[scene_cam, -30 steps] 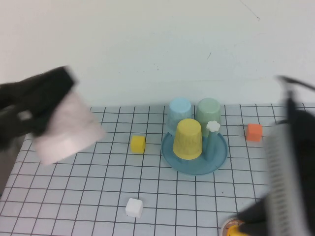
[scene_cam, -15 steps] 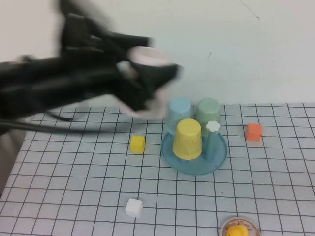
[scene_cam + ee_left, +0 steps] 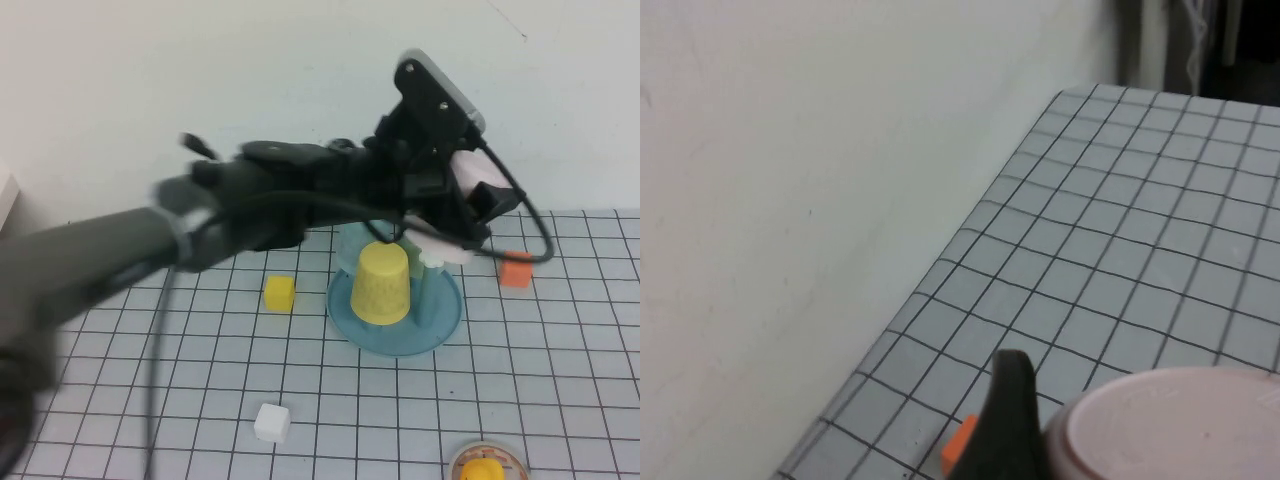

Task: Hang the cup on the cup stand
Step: Place the cup on the cup holder

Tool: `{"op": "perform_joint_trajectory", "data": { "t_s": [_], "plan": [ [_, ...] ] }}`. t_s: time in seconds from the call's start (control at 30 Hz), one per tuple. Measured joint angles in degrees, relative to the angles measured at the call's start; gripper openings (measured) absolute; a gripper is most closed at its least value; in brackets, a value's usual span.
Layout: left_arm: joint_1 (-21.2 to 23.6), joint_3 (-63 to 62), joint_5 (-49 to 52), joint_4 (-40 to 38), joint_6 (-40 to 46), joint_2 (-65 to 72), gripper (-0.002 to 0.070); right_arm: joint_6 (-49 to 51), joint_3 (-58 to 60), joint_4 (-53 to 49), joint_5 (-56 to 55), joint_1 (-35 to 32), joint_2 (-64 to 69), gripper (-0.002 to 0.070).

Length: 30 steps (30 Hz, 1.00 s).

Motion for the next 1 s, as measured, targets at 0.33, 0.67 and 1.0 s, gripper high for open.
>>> {"op": "perform_joint_trajectory", "data": {
  "t_s": [0.33, 0.67, 1.0],
  "plan": [
    [-0.1, -17.65, -3.67, -0.29, -8.32, 17.27, 0.0553, 4.91, 3.66, -5.43, -0.46, 0.0, 0.0, 0.0],
    [-0.1, -20.84, -10.04, -0.43, -8.71, 22.4, 0.0552, 5.25, 3.66, -5.97, -0.46, 0.0, 0.0, 0.0],
    [-0.14, -20.84, -8.12, -0.58, -13.35, 23.0, 0.0551, 6.42, 4.03, -7.0, -0.46, 0.0, 0.0, 0.0]
  ]
}}
